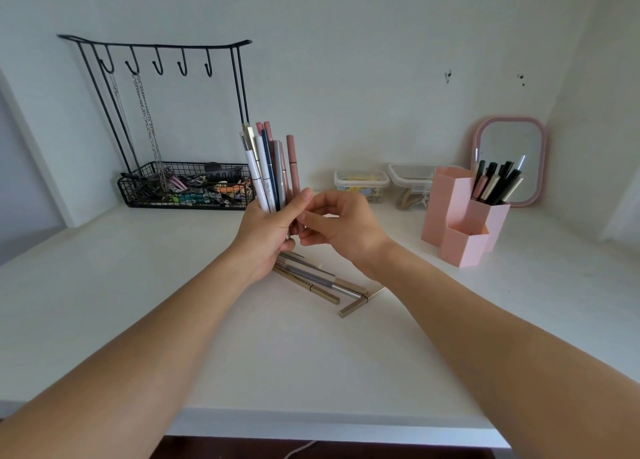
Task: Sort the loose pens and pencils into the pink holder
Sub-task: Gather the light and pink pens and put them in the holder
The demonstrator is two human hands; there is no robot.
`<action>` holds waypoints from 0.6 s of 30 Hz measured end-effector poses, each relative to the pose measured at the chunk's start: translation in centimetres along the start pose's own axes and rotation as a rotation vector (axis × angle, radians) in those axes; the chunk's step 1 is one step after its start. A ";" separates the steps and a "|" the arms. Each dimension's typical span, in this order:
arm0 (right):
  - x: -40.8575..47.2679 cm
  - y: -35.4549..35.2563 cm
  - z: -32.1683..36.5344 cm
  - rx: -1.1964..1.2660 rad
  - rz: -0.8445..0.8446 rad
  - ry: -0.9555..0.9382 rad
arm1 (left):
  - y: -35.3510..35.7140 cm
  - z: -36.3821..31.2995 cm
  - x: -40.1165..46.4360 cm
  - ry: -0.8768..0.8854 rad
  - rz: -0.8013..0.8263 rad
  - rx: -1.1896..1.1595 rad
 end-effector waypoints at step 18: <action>0.1 -1.3 0.3 -0.105 -0.088 0.087 | 0.0 -0.2 -0.2 0.060 -0.057 0.189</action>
Point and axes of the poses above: each hand's wrist, its own x-axis towards the middle knuckle, its own y-axis out of the palm, z = x × y, the point moved 6 cm from there along x, towards the middle knuckle, and after that the axes turned 2 degrees about x, right-handed, at the moved point
